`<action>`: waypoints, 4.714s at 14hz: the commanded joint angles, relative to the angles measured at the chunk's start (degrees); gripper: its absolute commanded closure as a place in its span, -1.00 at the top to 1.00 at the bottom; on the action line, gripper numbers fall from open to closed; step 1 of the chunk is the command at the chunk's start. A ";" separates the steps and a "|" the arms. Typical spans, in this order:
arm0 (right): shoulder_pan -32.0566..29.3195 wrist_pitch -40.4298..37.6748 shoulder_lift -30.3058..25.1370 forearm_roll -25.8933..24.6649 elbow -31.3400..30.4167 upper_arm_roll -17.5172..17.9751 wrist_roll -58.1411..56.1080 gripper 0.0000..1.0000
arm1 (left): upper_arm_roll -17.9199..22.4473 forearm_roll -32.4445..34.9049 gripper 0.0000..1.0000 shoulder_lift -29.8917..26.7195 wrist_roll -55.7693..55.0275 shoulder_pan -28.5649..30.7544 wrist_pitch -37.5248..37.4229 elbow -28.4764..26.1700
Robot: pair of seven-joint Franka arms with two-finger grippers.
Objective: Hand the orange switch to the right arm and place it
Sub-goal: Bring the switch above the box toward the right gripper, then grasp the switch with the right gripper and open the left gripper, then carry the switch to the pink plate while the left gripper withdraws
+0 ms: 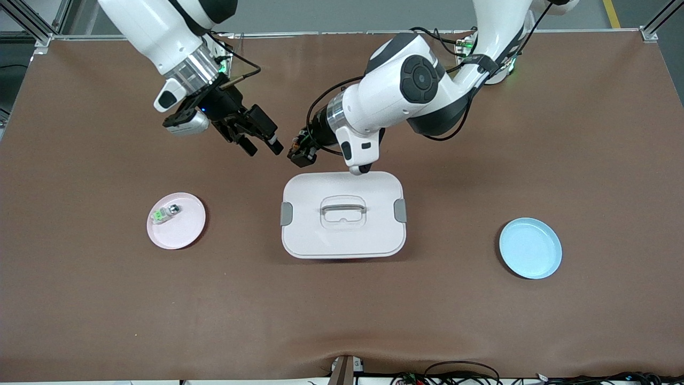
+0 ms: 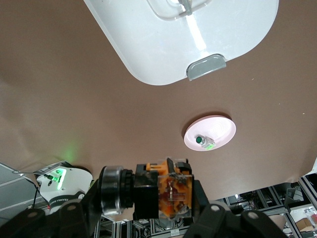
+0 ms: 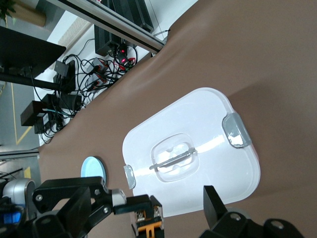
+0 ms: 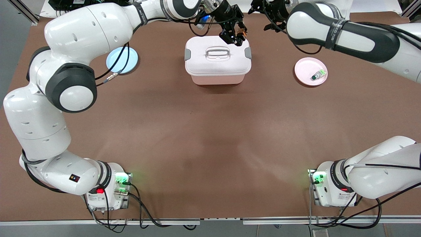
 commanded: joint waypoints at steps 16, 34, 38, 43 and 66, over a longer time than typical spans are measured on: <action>7.65 15.18 1.16 5.00 -7.38 -0.62 3.32 1.00 | 0.24 -1.07 -1.00 0.20 -1.38 -0.01 2.56 1.18; 7.65 14.39 5.65 5.00 -2.19 -0.79 1.56 -1.00 | 0.33 -1.07 -0.39 0.47 -1.29 0.17 2.56 1.18; 7.65 14.30 5.65 5.00 -2.11 -0.79 1.65 -1.00 | 0.85 -0.89 1.00 -0.15 -1.99 0.34 2.56 1.18; 7.30 12.46 6.09 4.83 -0.88 -0.88 -1.31 -1.00 | 3.48 -0.28 1.00 -1.46 -5.15 0.52 1.95 1.18; -26.17 -21.21 14.16 -9.76 2.91 -1.23 -118.01 -1.00 | 14.04 41.38 1.00 -4.89 21.15 13.95 -34.35 -1.63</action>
